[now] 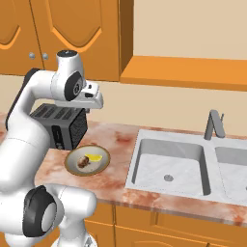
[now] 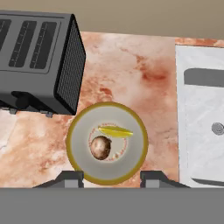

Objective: Dump the mushroom and lemon wedge from the bowl so the bowl can be washed. Place the bowl in the sink after clearing the leftovers.

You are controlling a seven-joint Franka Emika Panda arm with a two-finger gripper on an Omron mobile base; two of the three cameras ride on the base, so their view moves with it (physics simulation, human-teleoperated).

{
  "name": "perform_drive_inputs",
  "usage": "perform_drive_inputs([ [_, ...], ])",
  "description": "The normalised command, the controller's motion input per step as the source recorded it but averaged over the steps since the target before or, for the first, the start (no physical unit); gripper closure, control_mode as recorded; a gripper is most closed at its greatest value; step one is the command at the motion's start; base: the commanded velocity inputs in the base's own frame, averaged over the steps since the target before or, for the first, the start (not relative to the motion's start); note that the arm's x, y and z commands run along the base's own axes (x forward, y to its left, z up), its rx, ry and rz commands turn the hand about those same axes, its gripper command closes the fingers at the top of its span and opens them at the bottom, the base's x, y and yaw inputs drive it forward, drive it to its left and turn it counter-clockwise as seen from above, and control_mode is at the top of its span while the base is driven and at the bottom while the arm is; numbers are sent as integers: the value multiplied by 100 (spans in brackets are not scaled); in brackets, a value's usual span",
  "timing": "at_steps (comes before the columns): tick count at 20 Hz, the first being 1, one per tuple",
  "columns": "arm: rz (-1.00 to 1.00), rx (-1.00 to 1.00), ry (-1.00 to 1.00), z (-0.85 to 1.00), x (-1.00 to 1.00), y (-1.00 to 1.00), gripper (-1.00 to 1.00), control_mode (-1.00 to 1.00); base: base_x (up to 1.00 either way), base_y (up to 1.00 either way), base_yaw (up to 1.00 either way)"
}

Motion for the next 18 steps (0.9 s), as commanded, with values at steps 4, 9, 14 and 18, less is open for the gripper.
perform_drive_inputs([
  [4,0,1,0,0,0,-3,-100,-100,0,0,0],
  [9,-6,7,-1,-17,-51,-41,-100,-100,0,0,0],
  [14,-17,16,5,-55,-64,-59,-100,-100,0,0,0],
  [18,-7,16,6,-76,-46,-49,-100,-100,0,0,0],
])
